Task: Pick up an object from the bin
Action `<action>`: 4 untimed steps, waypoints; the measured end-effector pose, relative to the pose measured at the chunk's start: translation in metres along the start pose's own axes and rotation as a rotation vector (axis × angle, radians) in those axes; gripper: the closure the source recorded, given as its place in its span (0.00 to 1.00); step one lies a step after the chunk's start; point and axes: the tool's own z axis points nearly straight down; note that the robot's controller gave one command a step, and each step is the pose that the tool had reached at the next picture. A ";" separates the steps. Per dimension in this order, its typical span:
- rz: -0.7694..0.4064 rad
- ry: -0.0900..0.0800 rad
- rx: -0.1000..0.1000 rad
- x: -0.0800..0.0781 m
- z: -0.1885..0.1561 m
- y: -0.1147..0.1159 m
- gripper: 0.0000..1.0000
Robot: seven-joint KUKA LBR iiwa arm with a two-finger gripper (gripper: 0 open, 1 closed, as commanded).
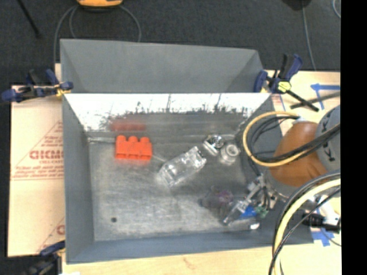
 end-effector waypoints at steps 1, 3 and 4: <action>0.035 0.007 0.001 0.010 -0.010 0.022 0.00; 0.111 -0.002 -0.001 0.026 -0.001 0.034 0.00; 0.109 -0.005 -0.003 0.026 -0.002 0.035 1.00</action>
Offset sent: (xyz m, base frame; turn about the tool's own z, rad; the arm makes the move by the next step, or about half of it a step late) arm 0.0059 0.0218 0.0092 0.0400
